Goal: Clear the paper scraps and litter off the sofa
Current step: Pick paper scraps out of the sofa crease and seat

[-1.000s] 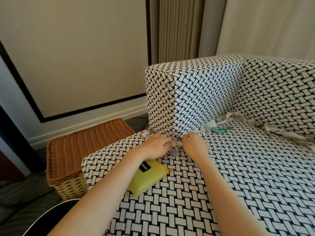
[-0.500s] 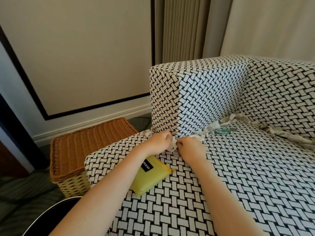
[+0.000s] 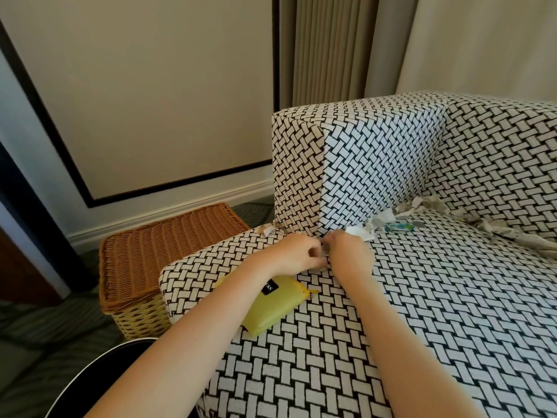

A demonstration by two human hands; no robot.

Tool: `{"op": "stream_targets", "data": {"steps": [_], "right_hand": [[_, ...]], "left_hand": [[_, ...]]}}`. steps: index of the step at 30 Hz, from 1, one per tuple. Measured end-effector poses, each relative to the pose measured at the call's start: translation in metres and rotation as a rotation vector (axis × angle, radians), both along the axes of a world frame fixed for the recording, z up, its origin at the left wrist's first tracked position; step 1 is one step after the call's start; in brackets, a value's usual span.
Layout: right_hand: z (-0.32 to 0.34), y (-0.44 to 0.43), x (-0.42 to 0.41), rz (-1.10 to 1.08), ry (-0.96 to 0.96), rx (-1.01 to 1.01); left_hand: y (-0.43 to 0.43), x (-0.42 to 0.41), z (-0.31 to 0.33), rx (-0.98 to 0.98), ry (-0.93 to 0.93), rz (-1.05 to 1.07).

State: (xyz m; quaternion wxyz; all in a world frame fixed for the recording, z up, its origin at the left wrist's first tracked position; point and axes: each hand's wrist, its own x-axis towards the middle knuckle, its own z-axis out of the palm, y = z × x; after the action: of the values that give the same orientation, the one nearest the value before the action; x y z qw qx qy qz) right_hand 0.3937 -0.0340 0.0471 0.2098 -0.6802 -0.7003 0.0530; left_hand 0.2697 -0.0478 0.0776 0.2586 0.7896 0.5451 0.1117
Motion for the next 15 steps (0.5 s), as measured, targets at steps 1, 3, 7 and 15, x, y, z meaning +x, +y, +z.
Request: {"op": "stream_targets", "data": {"steps": [1, 3, 7, 15], "right_hand": [[0.001, 0.001, 0.004, -0.015, 0.157, 0.001], [0.004, 0.005, 0.012, -0.025, 0.503, -0.067], [0.014, 0.010, 0.019, -0.117, 1.267, -0.475], [0.014, 0.006, 0.019, -0.099, 1.993, -0.696]], "left_hand": [[-0.001, 0.001, -0.002, -0.008, -0.003, 0.002], [-0.001, 0.002, -0.004, 0.018, 0.033, -0.008], [0.000, 0.005, -0.002, 0.053, 0.064, -0.025], [0.003, 0.009, 0.000, -0.029, 0.016, 0.046]]}}
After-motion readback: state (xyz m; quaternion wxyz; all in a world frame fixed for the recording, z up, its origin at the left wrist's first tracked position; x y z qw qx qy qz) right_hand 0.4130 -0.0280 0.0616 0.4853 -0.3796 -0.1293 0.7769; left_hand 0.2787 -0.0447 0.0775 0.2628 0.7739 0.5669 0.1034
